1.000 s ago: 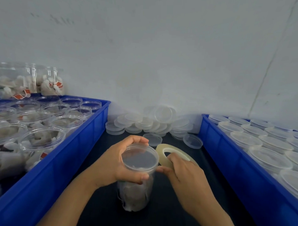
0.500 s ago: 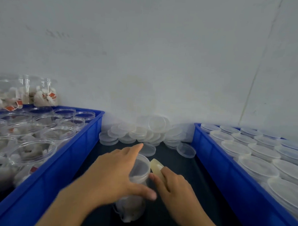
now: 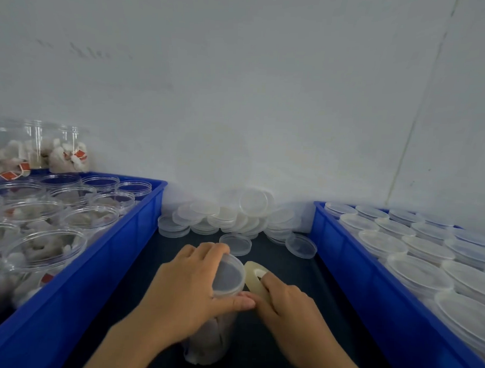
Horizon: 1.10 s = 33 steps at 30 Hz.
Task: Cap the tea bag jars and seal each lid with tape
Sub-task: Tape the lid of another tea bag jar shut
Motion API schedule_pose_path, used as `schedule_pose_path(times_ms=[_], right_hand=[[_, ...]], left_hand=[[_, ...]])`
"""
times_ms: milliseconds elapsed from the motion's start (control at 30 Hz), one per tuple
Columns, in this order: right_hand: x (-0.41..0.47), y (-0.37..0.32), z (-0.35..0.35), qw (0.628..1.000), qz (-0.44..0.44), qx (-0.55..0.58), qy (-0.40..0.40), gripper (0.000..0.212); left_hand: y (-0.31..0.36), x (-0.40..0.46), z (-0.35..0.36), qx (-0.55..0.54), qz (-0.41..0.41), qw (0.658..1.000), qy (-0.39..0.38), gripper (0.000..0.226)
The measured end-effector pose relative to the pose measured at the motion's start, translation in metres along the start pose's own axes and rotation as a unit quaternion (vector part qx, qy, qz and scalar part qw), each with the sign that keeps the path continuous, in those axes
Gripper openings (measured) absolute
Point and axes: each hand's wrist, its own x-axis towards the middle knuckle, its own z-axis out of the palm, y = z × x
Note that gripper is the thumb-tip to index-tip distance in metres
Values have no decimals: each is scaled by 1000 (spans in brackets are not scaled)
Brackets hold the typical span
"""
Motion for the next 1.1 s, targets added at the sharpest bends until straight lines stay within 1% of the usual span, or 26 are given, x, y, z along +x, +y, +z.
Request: schedule_pose_path(times_ms=[33, 67, 133, 267, 367, 467, 567, 733, 867, 1000, 1100], right_hand=[[-1, -1, -2, 1000, -9, -17, -4, 76], [-2, -1, -3, 999, -19, -33, -8, 75], [-3, -1, -4, 998, -34, -42, -15, 63], [-7, 0, -7, 998, -42, 7, -36, 35], [-11, -3, -11, 998, -53, 13, -33, 25], [-13, -6, -9, 998, -55, 8, -12, 26], [-12, -8, -4, 999, -49, -5, 7, 29], [-7, -16, 8, 999, -5, -21, 47, 27], [-9, -16, 8, 999, 3, 4, 48, 22], [-14, -15, 4, 998, -5, 62, 27, 16], [-15, -19, 6, 996, 10, 67, 56, 16]], left_hand=[[-4, 0, -3, -15, 15, 1000, -8, 103], [-8, 1, -5, -28, 28, 999, -16, 100], [-14, 3, -9, -48, 51, 997, -28, 95], [-21, 4, -14, -80, 69, 994, -36, 85], [-21, 4, -12, -81, 72, 994, -18, 79], [-18, 3, -9, -72, 71, 995, 13, 76], [-15, 1, -3, -70, 54, 995, 48, 72], [-9, 3, 3, -41, 46, 995, 84, 68], [-11, 2, 3, -47, 48, 993, 92, 73], [-11, 1, 6, -53, 49, 991, 111, 67], [-10, 3, 8, -50, 43, 991, 118, 73]])
